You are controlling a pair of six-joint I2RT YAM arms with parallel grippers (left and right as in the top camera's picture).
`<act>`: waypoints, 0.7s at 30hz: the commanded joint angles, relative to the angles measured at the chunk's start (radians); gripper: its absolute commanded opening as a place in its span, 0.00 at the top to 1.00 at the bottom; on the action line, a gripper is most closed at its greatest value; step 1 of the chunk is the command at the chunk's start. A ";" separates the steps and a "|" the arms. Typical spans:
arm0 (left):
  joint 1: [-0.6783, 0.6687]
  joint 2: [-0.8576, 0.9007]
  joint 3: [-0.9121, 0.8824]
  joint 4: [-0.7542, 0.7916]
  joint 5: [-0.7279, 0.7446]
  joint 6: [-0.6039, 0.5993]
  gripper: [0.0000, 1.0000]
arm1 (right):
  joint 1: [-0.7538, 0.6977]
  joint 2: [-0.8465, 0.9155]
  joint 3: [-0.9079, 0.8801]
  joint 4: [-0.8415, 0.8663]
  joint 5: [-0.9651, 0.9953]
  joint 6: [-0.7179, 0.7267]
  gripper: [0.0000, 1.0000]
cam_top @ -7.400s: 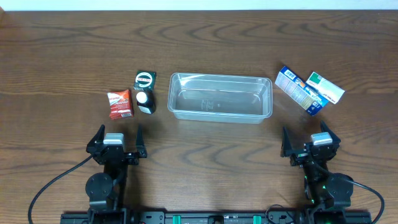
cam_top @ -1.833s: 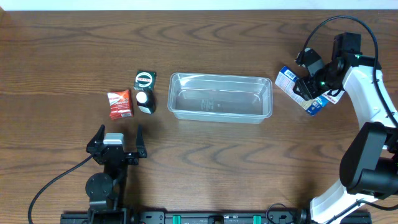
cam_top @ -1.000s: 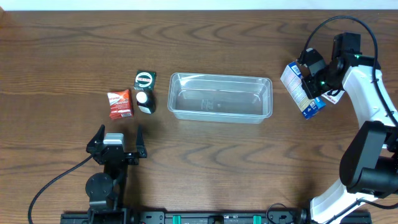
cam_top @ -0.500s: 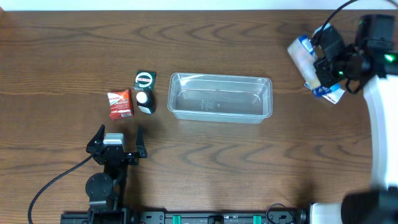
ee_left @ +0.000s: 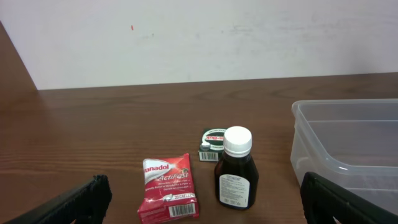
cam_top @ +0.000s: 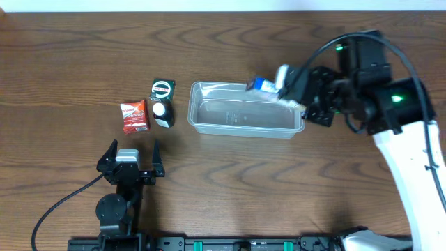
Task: Pack container
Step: 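Lift the blue box and carry it over the clear container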
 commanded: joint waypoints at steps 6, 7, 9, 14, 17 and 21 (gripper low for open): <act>0.004 -0.005 -0.016 -0.035 0.019 -0.001 0.02 | 0.031 0.137 0.001 0.006 0.022 -0.243 0.99; 0.004 -0.005 -0.016 -0.035 0.019 -0.001 0.02 | 0.031 0.160 0.001 0.013 0.022 -0.254 0.99; 0.004 -0.005 -0.016 -0.035 0.019 -0.001 0.02 | 0.031 0.205 0.001 0.032 0.022 -0.256 0.99; 0.004 -0.005 -0.016 -0.035 0.019 -0.001 0.02 | 0.033 0.290 0.001 0.084 0.019 -0.256 0.99; 0.004 -0.005 -0.016 -0.035 0.019 -0.002 0.02 | 0.033 0.328 0.001 0.108 0.019 -0.256 0.99; 0.004 -0.005 -0.016 -0.035 0.019 -0.001 0.02 | 0.033 0.372 0.001 0.128 0.019 -0.256 0.99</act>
